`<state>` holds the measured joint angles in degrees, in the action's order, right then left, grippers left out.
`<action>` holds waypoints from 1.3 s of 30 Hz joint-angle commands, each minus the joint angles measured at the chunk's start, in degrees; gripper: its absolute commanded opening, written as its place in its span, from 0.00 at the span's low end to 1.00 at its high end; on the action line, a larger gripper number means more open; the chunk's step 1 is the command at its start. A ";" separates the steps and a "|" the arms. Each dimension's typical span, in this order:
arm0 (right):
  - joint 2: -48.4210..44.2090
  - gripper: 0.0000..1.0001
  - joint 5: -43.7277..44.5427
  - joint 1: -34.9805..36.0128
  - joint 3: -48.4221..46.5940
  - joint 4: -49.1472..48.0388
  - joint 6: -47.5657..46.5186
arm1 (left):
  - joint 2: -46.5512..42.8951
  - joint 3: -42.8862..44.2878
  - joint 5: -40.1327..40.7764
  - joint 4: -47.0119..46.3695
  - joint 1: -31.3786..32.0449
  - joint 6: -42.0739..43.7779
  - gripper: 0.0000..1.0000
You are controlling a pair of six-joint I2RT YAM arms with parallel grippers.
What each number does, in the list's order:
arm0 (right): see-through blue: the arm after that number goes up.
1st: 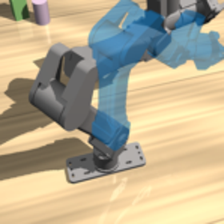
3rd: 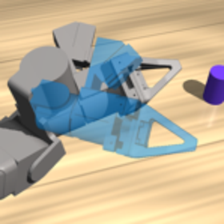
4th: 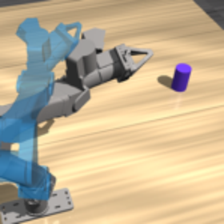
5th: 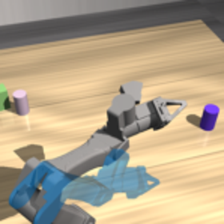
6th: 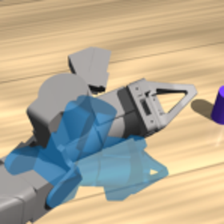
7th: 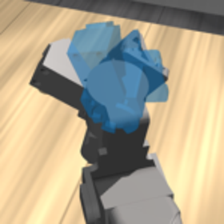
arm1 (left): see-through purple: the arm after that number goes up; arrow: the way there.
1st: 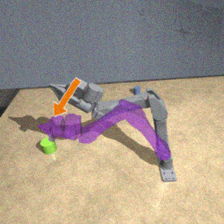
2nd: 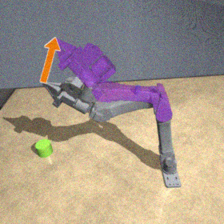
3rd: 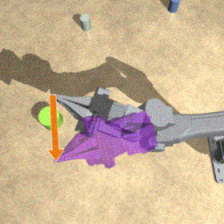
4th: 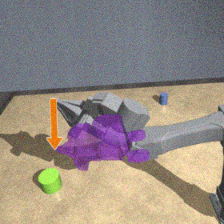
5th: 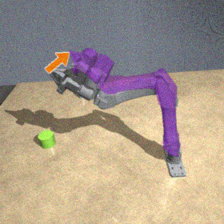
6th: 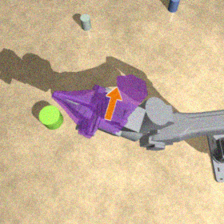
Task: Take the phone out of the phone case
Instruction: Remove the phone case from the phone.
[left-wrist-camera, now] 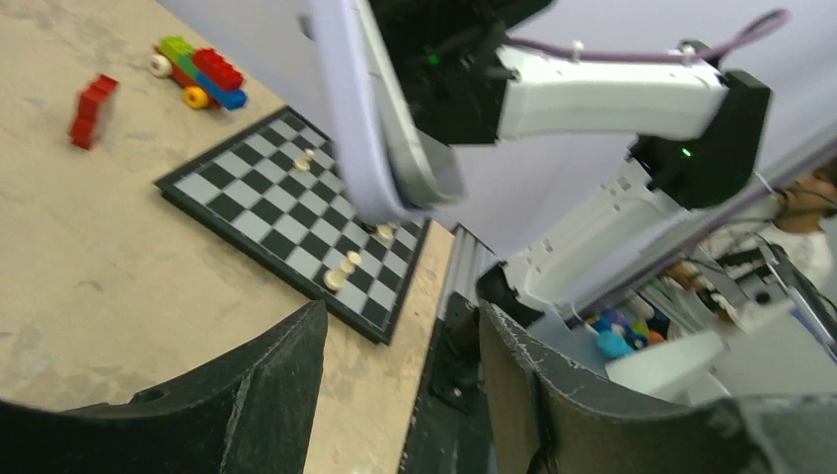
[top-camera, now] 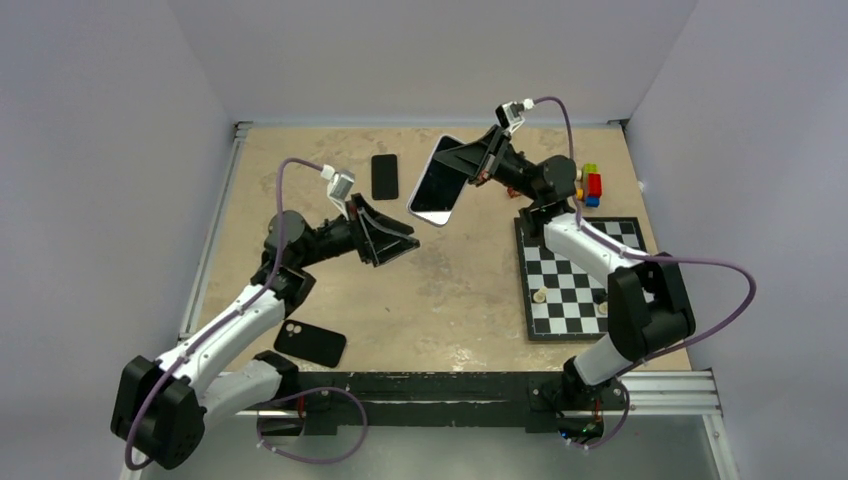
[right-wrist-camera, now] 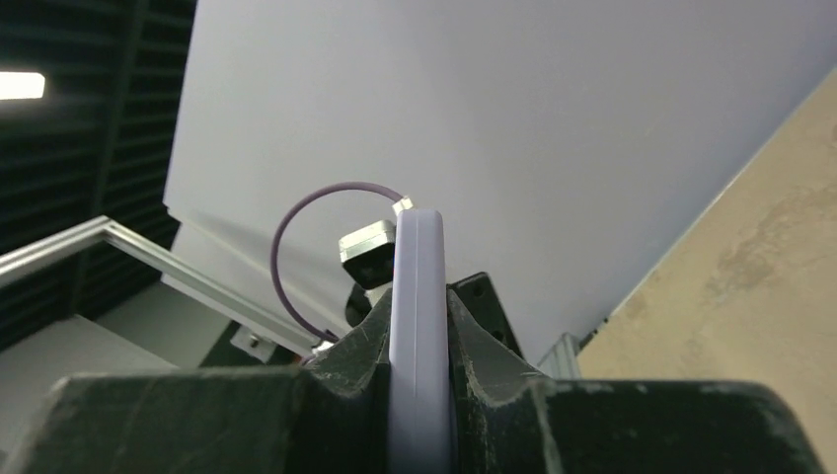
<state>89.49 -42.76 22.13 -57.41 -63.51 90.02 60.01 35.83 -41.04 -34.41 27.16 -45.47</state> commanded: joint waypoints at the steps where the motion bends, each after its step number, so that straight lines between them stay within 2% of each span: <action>1: -3.78 0.00 -6.50 -1.24 -5.10 4.59 -10.76 | -6.28 0.00 -11.50 5.80 -0.35 -1.83 0.62; 5: -4.02 0.00 -8.12 -1.27 -4.74 5.88 -13.36 | -7.89 2.27 -11.86 2.78 -0.26 -8.24 0.61; 8: -4.36 0.00 -8.34 -1.21 -3.44 5.80 -13.49 | -6.67 3.57 -7.96 0.18 -0.26 -15.41 0.59; 9: -4.47 0.00 -8.31 -1.28 -3.11 5.91 -13.51 | -6.24 3.84 -6.31 0.55 -0.26 -17.17 0.55; 13: -4.90 0.00 -8.56 -1.22 -2.22 5.78 -13.20 | -6.20 1.89 -0.84 -3.61 -0.18 -21.34 0.52; 15: -5.26 0.00 -8.56 -1.27 -2.01 5.60 -12.96 | -7.29 1.24 2.10 -2.50 -0.17 -19.97 0.54; 22: -5.81 0.00 -8.50 -1.30 -2.18 5.61 -12.55 | -9.58 3.42 7.44 10.15 -0.18 -12.47 0.56; 35: -5.77 0.00 -8.17 -1.10 -1.66 5.07 -12.47 | -5.21 3.23 6.68 3.87 1.84 -14.71 0.54; 39: -6.52 0.00 -7.27 -1.07 -1.50 8.76 -15.41 | -5.97 2.99 7.23 4.24 2.37 -15.09 0.52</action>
<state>86.28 -51.77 20.88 -58.57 -54.37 76.95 54.94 37.26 -34.70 -27.14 28.88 -60.07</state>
